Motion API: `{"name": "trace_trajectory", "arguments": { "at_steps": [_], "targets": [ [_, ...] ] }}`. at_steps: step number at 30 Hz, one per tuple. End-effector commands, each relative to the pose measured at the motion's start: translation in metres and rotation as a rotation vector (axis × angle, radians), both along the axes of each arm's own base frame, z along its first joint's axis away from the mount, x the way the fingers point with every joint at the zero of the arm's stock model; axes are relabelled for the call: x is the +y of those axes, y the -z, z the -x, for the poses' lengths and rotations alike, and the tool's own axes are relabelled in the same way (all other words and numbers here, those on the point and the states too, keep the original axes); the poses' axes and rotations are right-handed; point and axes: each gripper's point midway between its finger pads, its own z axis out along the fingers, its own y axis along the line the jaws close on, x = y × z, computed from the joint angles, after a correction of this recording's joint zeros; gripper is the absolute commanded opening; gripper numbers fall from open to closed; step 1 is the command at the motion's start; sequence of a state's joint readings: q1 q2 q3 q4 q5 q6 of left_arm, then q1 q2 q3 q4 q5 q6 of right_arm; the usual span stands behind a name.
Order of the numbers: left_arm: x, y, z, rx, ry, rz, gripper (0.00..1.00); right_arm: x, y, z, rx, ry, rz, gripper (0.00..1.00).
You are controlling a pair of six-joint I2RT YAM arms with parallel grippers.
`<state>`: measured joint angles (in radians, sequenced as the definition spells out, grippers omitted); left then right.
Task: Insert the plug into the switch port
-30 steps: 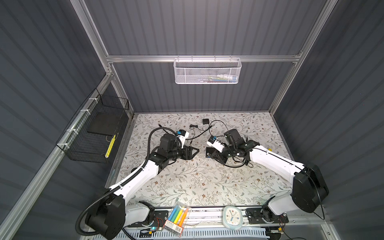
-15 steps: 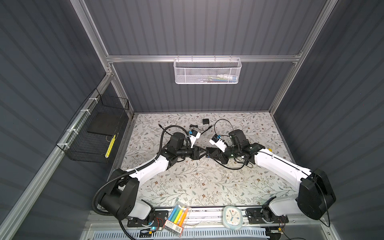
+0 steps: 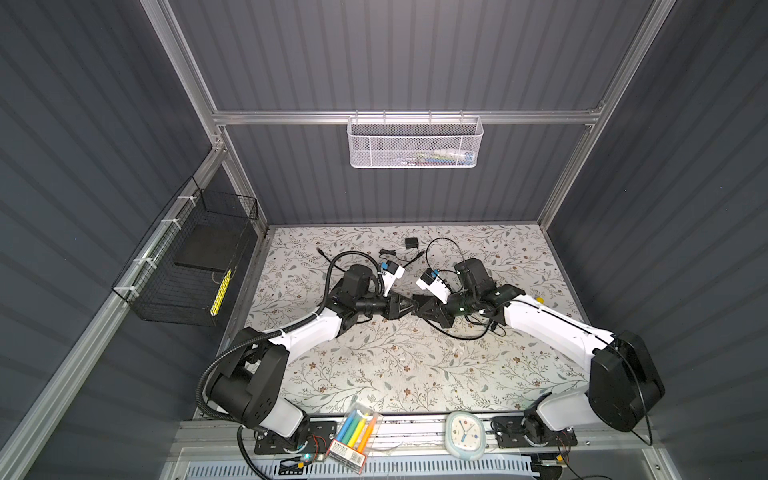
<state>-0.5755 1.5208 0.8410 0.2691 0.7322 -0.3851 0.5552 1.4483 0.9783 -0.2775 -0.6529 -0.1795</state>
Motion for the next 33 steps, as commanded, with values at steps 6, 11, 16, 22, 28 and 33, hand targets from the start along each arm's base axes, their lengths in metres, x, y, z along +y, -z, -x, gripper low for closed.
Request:
{"name": "trace_trajectory", "arguments": {
  "at_steps": [6,11,16,22,28,33],
  "targets": [
    [-0.008,-0.011,0.003,-0.024,0.049,0.041,0.26,0.006,-0.009,-0.007,-0.002,-0.01,-0.04,0.0],
    [-0.008,-0.011,0.005,-0.02,0.056,0.048,0.18,0.006,-0.01,-0.009,-0.005,-0.007,-0.041,0.0],
    [-0.007,-0.01,0.006,-0.015,0.054,0.054,0.09,0.005,-0.009,-0.013,-0.016,0.004,-0.03,0.0],
    [-0.007,-0.013,0.006,-0.015,0.049,0.06,0.01,0.0,-0.007,-0.016,-0.032,0.022,0.001,0.1],
    [-0.004,-0.006,-0.002,0.003,-0.008,0.031,0.0,-0.017,-0.004,-0.022,-0.084,0.079,0.083,0.29],
    [-0.001,0.009,-0.018,0.074,-0.105,-0.031,0.0,-0.038,-0.008,-0.02,-0.151,0.144,0.154,0.32]
  ]
}}
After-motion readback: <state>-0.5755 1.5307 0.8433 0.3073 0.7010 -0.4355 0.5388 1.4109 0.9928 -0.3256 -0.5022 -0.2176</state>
